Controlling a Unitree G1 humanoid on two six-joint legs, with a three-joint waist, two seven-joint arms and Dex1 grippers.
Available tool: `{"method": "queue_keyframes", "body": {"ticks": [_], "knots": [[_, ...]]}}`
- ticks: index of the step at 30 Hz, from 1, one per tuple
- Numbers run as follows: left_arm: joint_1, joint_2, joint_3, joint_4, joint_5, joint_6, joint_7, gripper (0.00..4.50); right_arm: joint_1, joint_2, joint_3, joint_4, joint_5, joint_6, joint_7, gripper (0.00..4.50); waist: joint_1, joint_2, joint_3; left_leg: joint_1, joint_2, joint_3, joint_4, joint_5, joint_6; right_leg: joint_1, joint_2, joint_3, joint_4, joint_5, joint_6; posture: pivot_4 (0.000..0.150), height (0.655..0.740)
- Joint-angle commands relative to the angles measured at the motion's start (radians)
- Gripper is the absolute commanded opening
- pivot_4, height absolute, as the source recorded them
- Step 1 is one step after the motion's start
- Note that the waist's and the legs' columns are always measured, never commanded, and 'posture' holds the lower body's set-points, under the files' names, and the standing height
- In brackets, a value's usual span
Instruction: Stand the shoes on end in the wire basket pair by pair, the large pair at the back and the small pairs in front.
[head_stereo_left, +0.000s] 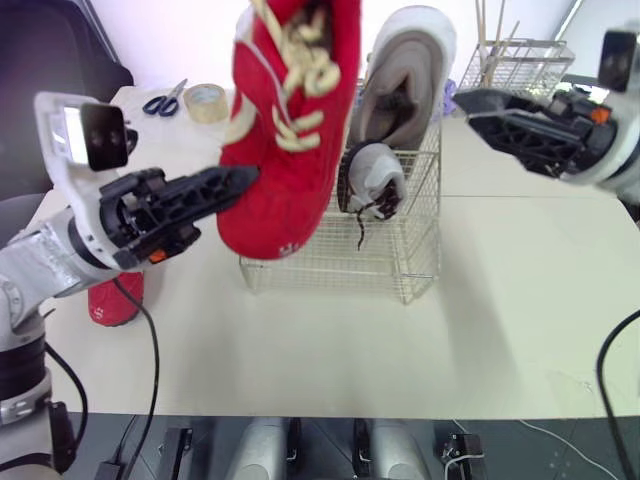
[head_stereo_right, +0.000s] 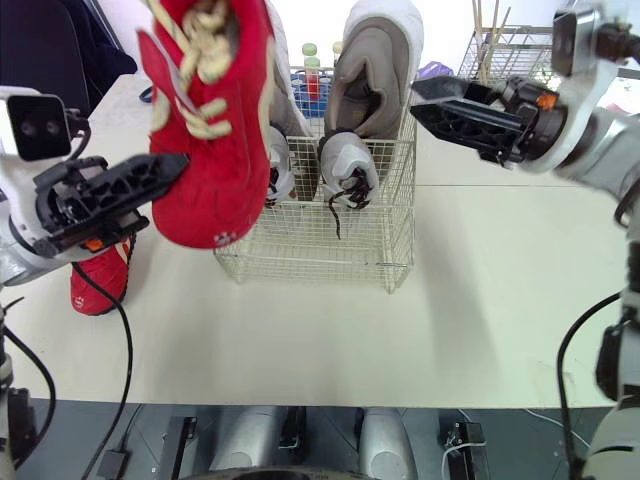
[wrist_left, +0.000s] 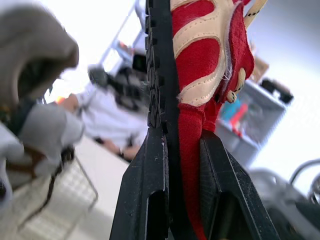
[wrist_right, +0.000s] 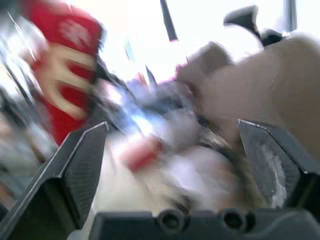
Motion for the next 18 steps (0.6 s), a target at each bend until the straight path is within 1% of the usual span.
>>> {"method": "queue_keyframes", "body": {"ticks": [1,3,6,14,18], "knots": [[0.005,-0.028,0.009,-0.032,-0.008,-0.048,0.016,0.19,0.053,0.121,-0.039,-0.178,0.219,-0.017,-0.269,4.48,-0.005,0.000,0.000,0.001,0.000,0.000,0.000,0.000,0.000,0.001,0.000,0.000,0.000,0.000,0.000,0.150,0.7400],[0.000,-0.046,-0.005,-0.032,0.003,-0.054,0.016,0.19,0.056,0.182,-0.019,-0.232,0.247,-0.029,-0.366,4.48,-0.004,0.000,0.000,0.001,0.000,0.000,0.000,0.000,0.000,0.001,0.001,0.000,0.000,0.000,0.000,0.150,0.7400],[-0.010,-0.068,-0.027,-0.031,0.035,-0.057,0.006,0.19,0.048,0.226,0.009,-0.278,0.253,-0.016,-0.440,4.48,0.002,0.000,0.000,0.001,0.000,0.000,0.001,0.000,0.000,0.002,0.003,0.000,0.000,0.000,0.000,0.150,0.7400],[-0.041,-0.105,-0.090,-0.044,0.123,-0.053,-0.030,0.19,-0.048,0.282,0.059,-0.313,0.260,-0.013,-0.551,4.48,0.013,0.000,0.000,0.001,0.000,0.000,0.002,0.000,0.001,0.002,0.004,0.000,0.000,0.000,0.000,0.150,0.7400],[-0.054,-0.119,-0.105,-0.040,0.152,-0.053,-0.043,0.19,-0.070,0.296,0.080,-0.342,0.259,0.002,-0.563,4.48,0.015,0.000,0.000,0.001,0.000,0.000,0.002,-0.001,0.002,0.002,0.004,0.000,0.000,0.000,0.000,0.150,0.7400]]}}
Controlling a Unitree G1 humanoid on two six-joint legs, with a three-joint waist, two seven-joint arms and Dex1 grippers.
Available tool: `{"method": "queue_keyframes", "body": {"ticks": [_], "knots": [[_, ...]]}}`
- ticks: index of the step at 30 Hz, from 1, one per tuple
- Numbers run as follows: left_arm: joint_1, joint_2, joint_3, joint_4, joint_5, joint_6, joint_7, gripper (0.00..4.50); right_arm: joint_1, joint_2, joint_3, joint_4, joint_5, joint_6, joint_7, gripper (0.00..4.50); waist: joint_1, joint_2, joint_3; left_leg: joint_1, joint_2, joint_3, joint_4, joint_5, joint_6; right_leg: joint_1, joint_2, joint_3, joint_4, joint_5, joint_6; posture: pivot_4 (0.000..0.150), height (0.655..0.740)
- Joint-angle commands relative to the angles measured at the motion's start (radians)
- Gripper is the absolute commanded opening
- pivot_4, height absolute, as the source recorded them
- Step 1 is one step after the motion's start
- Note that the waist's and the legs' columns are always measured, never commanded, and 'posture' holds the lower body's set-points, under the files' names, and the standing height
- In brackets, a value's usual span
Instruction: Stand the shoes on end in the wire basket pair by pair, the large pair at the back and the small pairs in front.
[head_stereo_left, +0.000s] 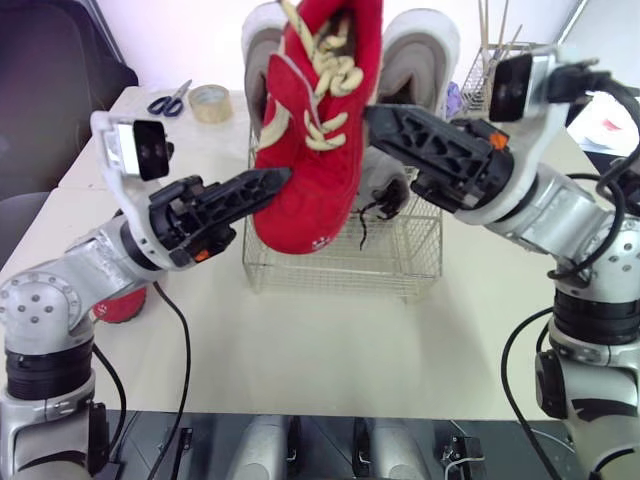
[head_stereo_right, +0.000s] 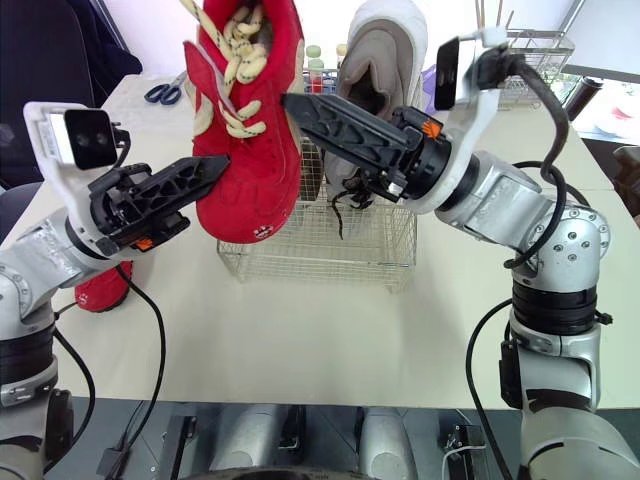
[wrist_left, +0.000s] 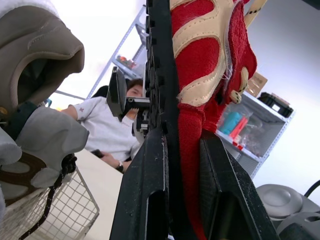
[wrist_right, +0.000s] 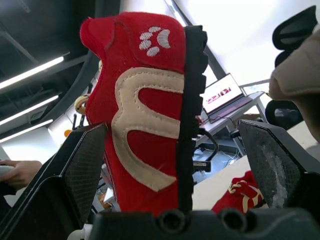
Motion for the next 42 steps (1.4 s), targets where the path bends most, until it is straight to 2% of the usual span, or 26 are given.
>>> {"method": "queue_keyframes", "body": {"ticks": [1,11,20,21,22,23,26,29,31,32,35,39,42], "knots": [[-0.026,-0.008,-0.006,-0.023,0.019,-0.008,-0.019,0.19,-0.028,0.016,0.005,-0.054,0.034,0.004,-0.017,4.48,0.001,0.000,0.000,0.000,0.000,0.000,0.000,0.000,0.000,0.000,0.000,0.000,0.000,0.000,0.000,0.150,0.7400],[-0.047,-0.039,0.006,0.010,0.014,-0.016,-0.011,0.19,-0.017,0.025,-0.014,-0.082,0.117,-0.013,-0.053,4.48,0.001,0.000,0.000,0.000,0.000,0.000,0.000,0.000,0.001,0.000,0.000,0.000,0.000,0.000,0.000,0.150,0.7400],[-0.046,-0.050,-0.024,-0.015,0.025,-0.001,-0.016,0.19,-0.006,0.016,-0.012,-0.099,0.099,-0.012,-0.056,4.48,0.002,0.000,0.000,0.000,0.000,0.000,0.000,-0.001,0.001,0.000,0.000,0.000,0.000,0.000,0.000,0.150,0.7400],[-0.045,-0.052,-0.028,-0.016,0.027,-0.003,-0.015,0.19,-0.005,0.018,-0.010,-0.101,0.092,-0.016,-0.061,3.98,0.002,0.000,0.000,0.000,0.000,0.000,0.000,-0.001,0.001,0.000,0.000,0.000,0.000,0.000,0.000,0.150,0.7400],[-0.044,-0.053,-0.030,-0.017,0.028,-0.003,-0.015,0.19,-0.004,0.019,-0.010,-0.103,0.091,-0.018,-0.063,3.72,0.002,0.000,0.000,0.000,0.000,0.000,0.000,-0.001,0.001,0.000,0.000,0.000,0.000,0.000,0.000,0.150,0.7400],[-0.041,-0.052,-0.029,-0.016,0.029,-0.003,-0.015,0.19,-0.005,0.022,-0.010,-0.103,0.090,-0.021,-0.063,3.28,0.001,0.000,0.000,0.000,0.000,0.000,0.000,-0.001,0.001,0.000,0.000,0.000,0.000,0.000,0.000,0.150,0.7400],[-0.034,-0.044,-0.026,-0.016,0.036,-0.001,-0.016,0.19,-0.009,0.027,-0.010,-0.101,0.091,-0.023,-0.061,1.68,0.000,0.000,0.000,0.000,0.000,0.000,0.000,-0.001,0.001,0.000,0.000,0.000,0.000,0.000,0.000,0.150,0.7400],[-0.034,-0.034,-0.024,-0.017,0.041,0.000,-0.013,0.19,-0.017,0.028,-0.009,-0.091,0.078,-0.016,-0.041,0.54,0.001,0.000,0.000,0.000,0.000,0.000,0.000,-0.001,0.001,0.000,0.000,0.001,0.000,0.000,0.000,0.150,0.7400],[-0.033,-0.025,-0.022,-0.016,0.042,0.003,-0.009,1.21,-0.022,0.028,-0.012,-0.087,0.071,-0.014,-0.026,0.49,0.001,0.000,0.000,0.000,0.000,0.000,0.000,-0.001,0.001,0.000,0.000,0.001,0.000,0.000,0.000,0.150,0.7400],[-0.033,-0.018,-0.021,-0.017,0.046,0.005,-0.010,1.54,-0.025,0.026,-0.016,-0.087,0.060,-0.015,-0.015,0.49,0.001,0.000,0.000,0.000,0.000,0.000,0.000,-0.001,0.001,0.000,0.000,0.001,0.000,0.000,0.000,0.150,0.7400],[-0.016,0.050,-0.011,-0.055,0.144,0.014,-0.013,2.93,-0.025,0.008,-0.052,-0.112,-0.093,-0.062,0.051,0.49,0.000,0.000,0.000,0.000,0.000,0.000,0.000,-0.001,0.001,0.000,0.000,0.001,0.000,0.000,0.000,0.150,0.7400],[0.056,0.172,0.042,-0.157,0.263,0.008,0.009,2.93,0.008,-0.094,-0.095,-0.077,-0.267,-0.058,0.267,0.49,0.003,0.000,0.000,-0.002,0.000,0.001,0.000,-0.001,0.002,-0.003,0.001,0.002,0.000,0.000,0.000,0.150,0.7400],[0.146,0.238,0.131,-0.249,0.239,0.002,0.025,2.93,0.034,-0.147,-0.131,0.023,-0.286,-0.026,0.383,0.49,0.002,-0.001,0.000,-0.002,0.000,0.002,0.000,-0.002,0.003,-0.002,0.000,0.003,-0.002,0.000,0.000,0.150,0.7400]]}}
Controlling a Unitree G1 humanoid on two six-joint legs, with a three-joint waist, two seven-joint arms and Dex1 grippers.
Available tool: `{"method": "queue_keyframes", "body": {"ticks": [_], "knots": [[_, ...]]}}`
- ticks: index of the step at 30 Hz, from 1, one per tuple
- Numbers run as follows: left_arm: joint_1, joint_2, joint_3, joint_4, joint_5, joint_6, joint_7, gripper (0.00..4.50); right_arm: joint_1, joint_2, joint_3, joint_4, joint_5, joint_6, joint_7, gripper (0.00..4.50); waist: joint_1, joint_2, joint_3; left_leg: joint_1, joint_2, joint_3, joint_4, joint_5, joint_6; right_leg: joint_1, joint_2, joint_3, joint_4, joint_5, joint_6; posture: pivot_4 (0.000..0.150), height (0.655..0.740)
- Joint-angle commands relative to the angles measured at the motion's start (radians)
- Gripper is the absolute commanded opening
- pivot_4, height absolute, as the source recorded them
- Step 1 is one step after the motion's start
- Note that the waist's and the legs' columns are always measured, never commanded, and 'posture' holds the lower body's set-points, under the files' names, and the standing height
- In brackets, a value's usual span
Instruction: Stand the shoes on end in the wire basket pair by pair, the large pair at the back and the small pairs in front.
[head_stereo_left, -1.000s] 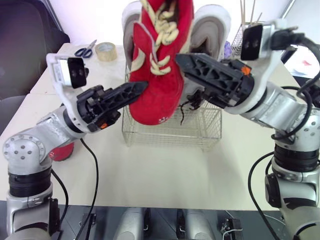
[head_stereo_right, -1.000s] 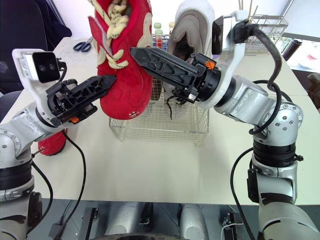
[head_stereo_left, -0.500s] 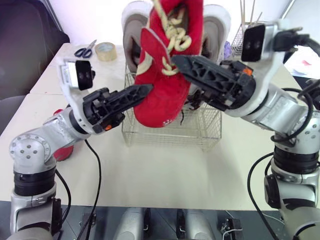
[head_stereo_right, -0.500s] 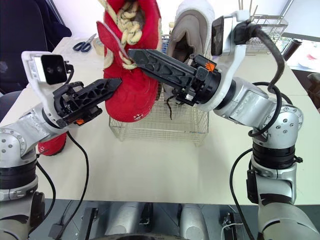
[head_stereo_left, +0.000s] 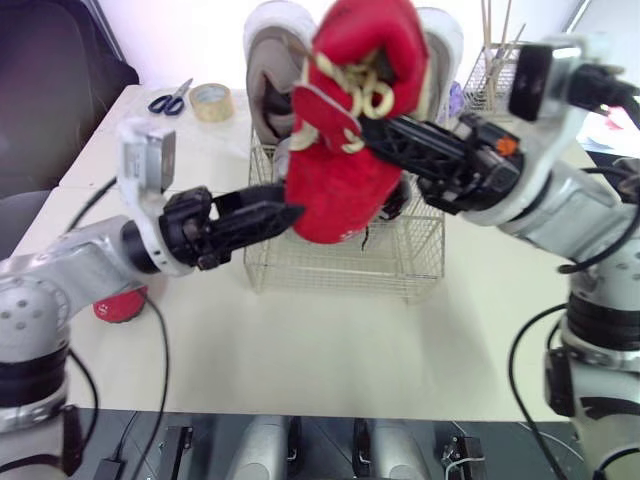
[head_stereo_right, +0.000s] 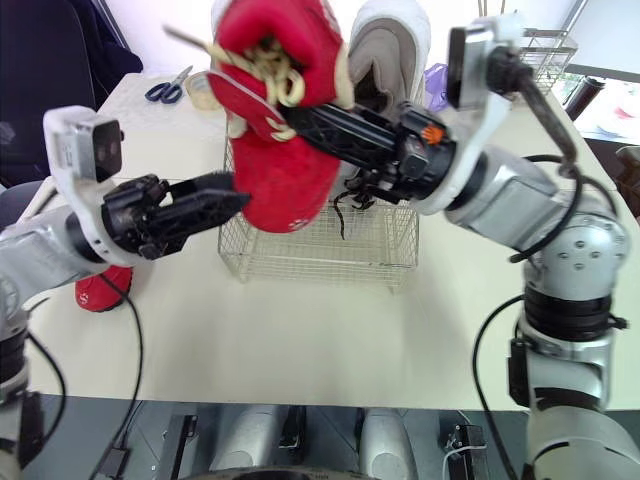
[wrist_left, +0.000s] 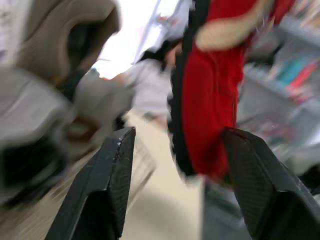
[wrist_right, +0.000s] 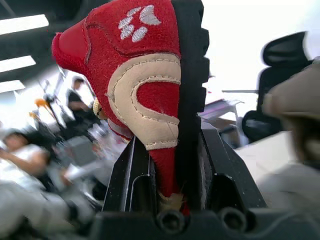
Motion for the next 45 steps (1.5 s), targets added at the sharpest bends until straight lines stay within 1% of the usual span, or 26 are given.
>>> {"method": "queue_keyframes", "body": {"ticks": [1,3,5,8,11,14,18,23,27,31,36,39,45], "knots": [[0.076,0.059,0.128,-0.113,-0.067,-0.014,0.024,2.93,0.023,-0.034,-0.074,0.083,-0.019,0.011,0.116,0.49,-0.001,-0.001,0.000,0.000,0.000,0.000,0.000,0.000,0.000,0.000,-0.001,0.001,0.000,0.000,0.000,0.150,0.7400],[0.120,0.101,0.169,-0.134,-0.190,-0.017,0.071,2.93,0.060,-0.058,-0.081,0.096,-0.060,0.018,0.178,0.49,-0.001,-0.001,0.000,0.000,0.000,0.000,0.000,0.000,0.000,0.000,-0.002,0.001,0.000,0.000,0.000,0.150,0.7400],[0.144,0.146,0.191,-0.157,-0.257,-0.024,0.114,2.93,0.108,-0.084,-0.078,0.083,-0.136,-0.001,0.254,0.49,0.001,0.000,0.000,0.000,0.001,-0.001,0.000,0.000,0.000,0.000,-0.002,0.000,0.000,0.000,0.000,0.150,0.7400],[0.180,0.192,0.197,-0.194,-0.292,-0.033,0.150,2.93,0.179,-0.101,-0.058,0.044,-0.251,-0.047,0.365,0.49,0.000,0.000,0.000,0.000,0.000,-0.001,-0.001,0.000,-0.001,0.000,-0.004,0.001,-0.001,0.000,0.000,0.150,0.7400],[0.248,0.197,0.198,-0.209,-0.322,-0.029,0.139,2.93,0.224,-0.091,-0.030,0.023,-0.354,-0.107,0.451,0.49,-0.001,0.000,0.000,0.001,0.000,0.000,-0.001,0.000,-0.001,0.000,-0.003,0.001,-0.001,0.000,0.000,0.150,0.7400],[0.296,0.196,0.206,-0.188,-0.330,-0.024,0.105,2.93,0.217,-0.051,-0.019,0.060,-0.436,-0.185,0.500,0.49,-0.003,0.000,0.000,0.001,0.000,0.000,-0.001,0.000,-0.001,0.000,-0.003,0.001,-0.001,0.000,0.000,0.150,0.7400],[0.313,0.207,0.209,-0.146,-0.333,-0.021,0.072,2.93,0.219,0.001,0.024,0.096,-0.573,-0.307,0.559,0.49,-0.001,0.001,0.000,0.002,0.000,0.000,-0.002,0.001,-0.002,0.001,-0.002,0.001,-0.001,0.000,0.000,0.150,0.7400],[0.320,0.237,0.213,-0.133,-0.329,-0.006,0.039,2.93,0.213,0.042,0.037,0.114,-0.629,-0.350,0.589,0.49,0.001,0.001,0.000,0.002,0.000,0.000,-0.002,0.001,-0.002,0.001,-0.001,0.001,-0.001,0.000,0.000,0.150,0.7400],[0.319,0.239,0.208,-0.131,-0.330,-0.013,0.045,2.93,0.248,0.059,0.082,0.124,-0.726,-0.435,0.645,0.49,-0.001,0.001,0.000,0.002,0.000,0.000,-0.002,0.001,-0.002,0.001,-0.001,0.001,-0.001,0.000,0.000,0.150,0.7400],[0.322,0.236,0.197,-0.138,-0.314,-0.011,0.044,2.93,0.278,0.106,0.104,0.195,-0.801,-0.525,0.671,0.49,0.000,0.000,0.000,0.003,0.000,0.000,-0.002,0.001,-0.002,0.002,-0.001,0.001,-0.001,0.000,0.000,0.150,0.7400],[0.326,0.230,0.189,-0.136,-0.299,-0.013,0.045,2.93,0.311,0.120,0.106,0.272,-0.841,-0.563,0.703,0.49,0.001,0.001,0.000,0.005,0.000,0.000,-0.003,0.001,-0.003,0.003,-0.001,0.001,-0.001,0.000,0.000,0.150,0.7400],[0.333,0.227,0.191,-0.135,-0.291,-0.012,0.043,2.93,0.325,0.117,0.103,0.280,-0.842,-0.555,0.705,0.49,0.003,0.000,-0.001,0.013,0.000,0.000,-0.005,0.001,-0.003,0.011,-0.001,0.001,-0.004,0.000,0.000,0.150,0.7400],[0.341,0.216,0.175,-0.130,-0.257,-0.011,0.030,2.93,0.344,0.094,0.089,0.280,-0.843,-0.535,0.705,0.49,0.004,-0.003,-0.002,0.014,-0.001,-0.001,-0.008,0.001,-0.003,0.013,-0.002,0.001,-0.007,0.000,0.000,0.150,0.7400]]}}
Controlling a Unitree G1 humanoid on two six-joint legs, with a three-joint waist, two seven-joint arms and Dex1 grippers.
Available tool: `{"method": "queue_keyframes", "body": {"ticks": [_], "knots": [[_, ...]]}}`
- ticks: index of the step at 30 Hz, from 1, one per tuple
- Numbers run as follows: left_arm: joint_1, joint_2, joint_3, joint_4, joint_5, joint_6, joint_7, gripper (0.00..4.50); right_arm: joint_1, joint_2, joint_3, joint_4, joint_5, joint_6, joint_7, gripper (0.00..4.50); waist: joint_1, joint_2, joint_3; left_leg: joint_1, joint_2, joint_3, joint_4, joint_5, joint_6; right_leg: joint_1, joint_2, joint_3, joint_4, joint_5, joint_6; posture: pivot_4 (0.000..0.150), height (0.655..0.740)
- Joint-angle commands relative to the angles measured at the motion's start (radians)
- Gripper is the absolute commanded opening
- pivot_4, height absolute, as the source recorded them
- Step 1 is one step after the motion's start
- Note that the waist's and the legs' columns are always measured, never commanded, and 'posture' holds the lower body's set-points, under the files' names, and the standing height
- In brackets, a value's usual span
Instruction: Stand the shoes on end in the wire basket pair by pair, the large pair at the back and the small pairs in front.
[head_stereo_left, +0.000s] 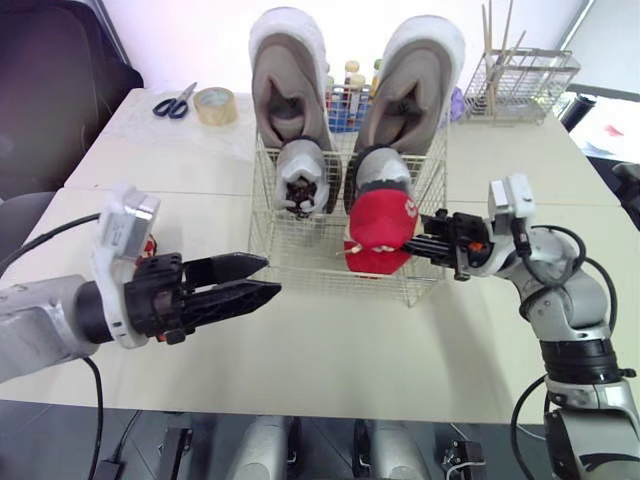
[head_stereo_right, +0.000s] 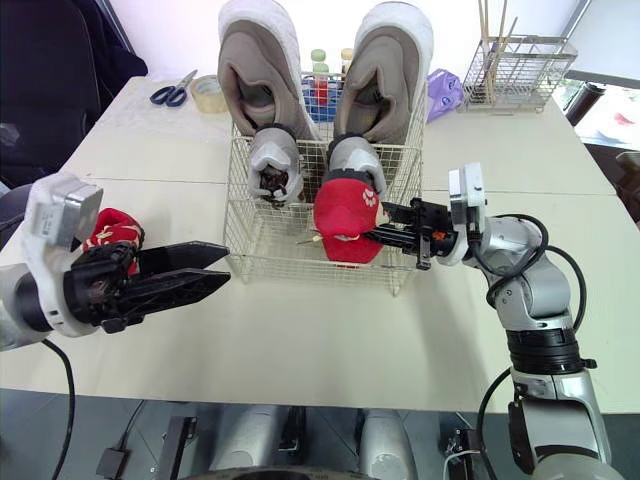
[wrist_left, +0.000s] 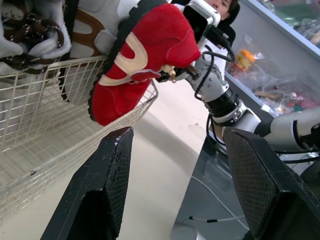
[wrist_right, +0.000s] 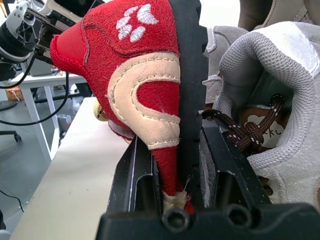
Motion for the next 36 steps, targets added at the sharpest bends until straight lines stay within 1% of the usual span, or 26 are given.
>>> {"method": "queue_keyframes", "body": {"ticks": [1,3,5,7,9,10,11,21,24,28,31,33,36], "knots": [[0.006,-0.009,0.002,0.001,0.028,-0.009,-0.021,2.93,0.037,-0.027,-0.020,0.016,0.000,0.044,0.000,0.49,0.000,0.000,0.000,0.000,0.000,0.000,0.000,0.000,0.000,0.001,0.000,0.000,-0.001,0.000,0.000,0.150,0.7400],[0.004,-0.014,-0.006,0.002,0.037,-0.010,-0.022,2.93,0.037,-0.032,-0.023,0.005,0.006,0.057,0.001,0.49,0.001,0.000,0.000,0.000,0.000,-0.001,0.000,0.000,0.000,0.001,0.000,0.000,-0.002,0.000,0.000,0.150,0.7400],[0.000,-0.019,-0.013,0.002,0.043,-0.012,-0.025,2.96,0.047,-0.045,-0.017,-0.014,0.011,0.086,0.007,1.52,0.002,0.000,0.000,0.000,-0.001,-0.001,0.000,0.000,0.000,0.002,0.000,0.000,-0.003,0.000,0.000,0.150,0.7400],[0.000,-0.023,-0.015,0.003,0.047,-0.012,-0.028,2.96,0.048,-0.046,-0.023,-0.024,0.014,0.092,-0.002,2.31,0.000,-0.002,-0.001,0.000,-0.001,-0.001,-0.001,0.000,0.000,0.002,-0.001,0.000,-0.004,0.000,0.000,0.150,0.7400],[0.004,-0.027,-0.015,0.004,0.053,-0.012,-0.033,2.96,0.040,-0.040,-0.042,-0.030,0.013,0.084,-0.027,3.41,-0.004,-0.001,-0.001,0.000,-0.001,-0.002,-0.002,0.000,0.000,0.002,-0.001,0.000,-0.005,0.000,0.000,0.150,0.7400],[0.006,-0.029,-0.014,0.005,0.056,-0.011,-0.035,2.96,0.038,-0.042,-0.049,-0.036,0.016,0.088,-0.033,3.79,-0.007,0.000,-0.001,0.000,-0.001,-0.001,-0.002,0.000,0.000,0.002,-0.001,0.000,-0.005,0.000,0.000,0.150,0.7400],[0.007,-0.030,-0.013,0.006,0.059,-0.011,-0.038,2.96,0.036,-0.048,-0.055,-0.046,0.022,0.099,-0.037,4.31,-0.010,0.000,-0.001,0.000,-0.001,-0.001,-0.002,0.000,0.000,0.002,-0.001,0.000,-0.005,0.000,0.000,0.150,0.7400],[0.011,-0.054,-0.026,0.017,0.098,-0.012,-0.053,2.96,0.049,-0.121,-0.117,-0.191,0.111,0.236,-0.089,4.31,-0.006,0.001,0.000,0.000,-0.001,-0.001,-0.003,0.000,-0.001,0.000,-0.001,0.000,-0.004,0.000,0.000,0.150,0.7400],[0.016,-0.054,-0.019,0.022,0.102,-0.010,-0.056,2.96,0.052,-0.158,-0.150,-0.259,0.182,0.323,-0.123,4.31,-0.005,0.002,0.000,0.000,-0.001,-0.001,-0.003,0.000,-0.001,0.000,-0.001,0.000,-0.004,0.000,0.000,0.150,0.7400],[0.046,-0.042,0.009,0.043,0.127,0.007,-0.073,2.96,0.032,-0.262,-0.226,-0.360,0.341,0.493,-0.193,4.31,-0.004,0.004,0.001,-0.001,-0.001,-0.001,-0.003,0.000,-0.001,-0.001,-0.002,0.000,-0.004,0.000,-0.001,0.150,0.7400],[0.071,-0.044,0.021,0.061,0.157,0.014,-0.099,2.96,0.034,-0.327,-0.255,-0.399,0.401,0.564,-0.228,4.31,-0.004,0.004,0.001,-0.001,0.000,-0.001,-0.005,0.000,-0.001,-0.001,-0.002,0.000,-0.005,0.000,-0.001,0.150,0.7400],[0.079,-0.047,0.024,0.076,0.180,0.015,-0.116,2.96,0.042,-0.367,-0.271,-0.402,0.396,0.578,-0.227,4.31,-0.005,0.004,0.001,-0.001,0.000,-0.001,-0.005,0.000,0.000,-0.001,-0.002,0.000,-0.006,0.000,-0.001,0.150,0.7400],[0.068,-0.051,0.008,0.099,0.217,0.013,-0.141,2.96,0.015,-0.364,-0.262,-0.353,0.341,0.530,-0.228,4.31,-0.005,0.004,0.001,-0.001,0.000,-0.001,-0.005,0.000,0.000,-0.001,-0.002,0.000,-0.006,0.000,-0.001,0.150,0.7400]]}}
